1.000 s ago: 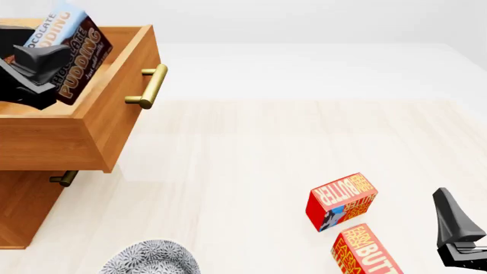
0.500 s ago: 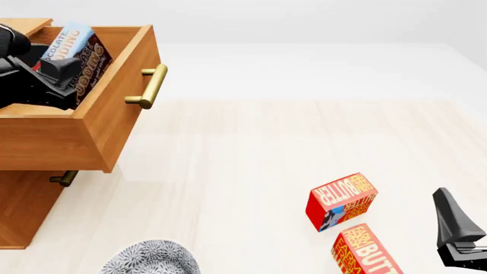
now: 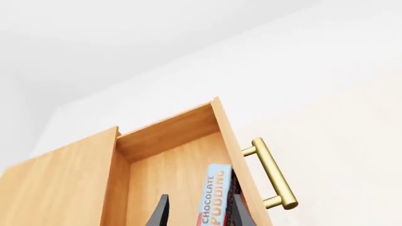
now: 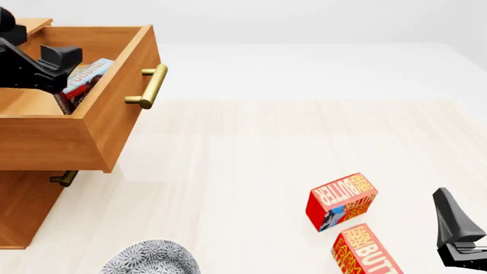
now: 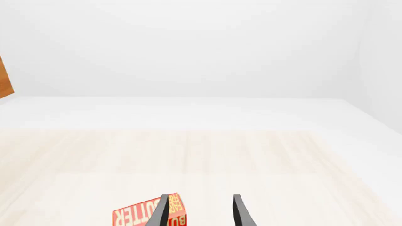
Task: Put the chocolate pudding in the top drawer of the cabinet and close it.
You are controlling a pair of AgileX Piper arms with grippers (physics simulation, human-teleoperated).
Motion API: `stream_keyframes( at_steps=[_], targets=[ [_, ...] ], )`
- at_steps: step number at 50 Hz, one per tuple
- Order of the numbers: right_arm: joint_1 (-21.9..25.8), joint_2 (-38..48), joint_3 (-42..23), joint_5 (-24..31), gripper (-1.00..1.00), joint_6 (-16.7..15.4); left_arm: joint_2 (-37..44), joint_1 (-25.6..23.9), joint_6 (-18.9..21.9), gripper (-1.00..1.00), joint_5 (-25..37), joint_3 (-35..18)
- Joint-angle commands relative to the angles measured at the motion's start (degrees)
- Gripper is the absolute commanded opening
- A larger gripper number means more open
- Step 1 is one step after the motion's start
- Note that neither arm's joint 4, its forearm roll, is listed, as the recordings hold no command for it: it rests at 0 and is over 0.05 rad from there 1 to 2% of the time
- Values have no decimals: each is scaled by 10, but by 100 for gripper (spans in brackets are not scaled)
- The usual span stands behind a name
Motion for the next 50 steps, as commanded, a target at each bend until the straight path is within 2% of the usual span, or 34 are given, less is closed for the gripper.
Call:
stream_keyframes(
  at_steps=[1, 5, 9, 14, 15, 16, 19, 21, 26, 35, 43, 50],
  targets=[
    [0, 0, 0, 0, 100, 0, -37, -24, 2, 100, 39, -27],
    [0, 0, 0, 0, 100, 0, -53, -36, 0, 100, 49, -29],
    [0, 0, 0, 0, 100, 0, -74, -51, 15, 100, 61, -33],
    [0, 0, 0, 0, 100, 0, -78, -59, 16, 100, 79, -54],
    [0, 0, 0, 0, 100, 0, -80, -74, 7, 100, 90, -66],
    [0, 0, 0, 0, 100, 0, -84, -68, 18, 100, 93, -66],
    [0, 0, 0, 0, 100, 0, -83, -87, -13, 100, 108, -88],
    [0, 0, 0, 0, 100, 0, -83, -88, -9, 100, 112, -98],
    [0, 0, 0, 0, 100, 0, -99, -103, -4, 100, 113, -89],
    [0, 0, 0, 0, 100, 0, -105, -121, -27, 100, 105, -73],
    [0, 0, 0, 0, 100, 0, -114, -132, -23, 100, 111, -77],
    [0, 0, 0, 0, 100, 0, -121, -146, -23, 100, 102, -59]
  ],
)
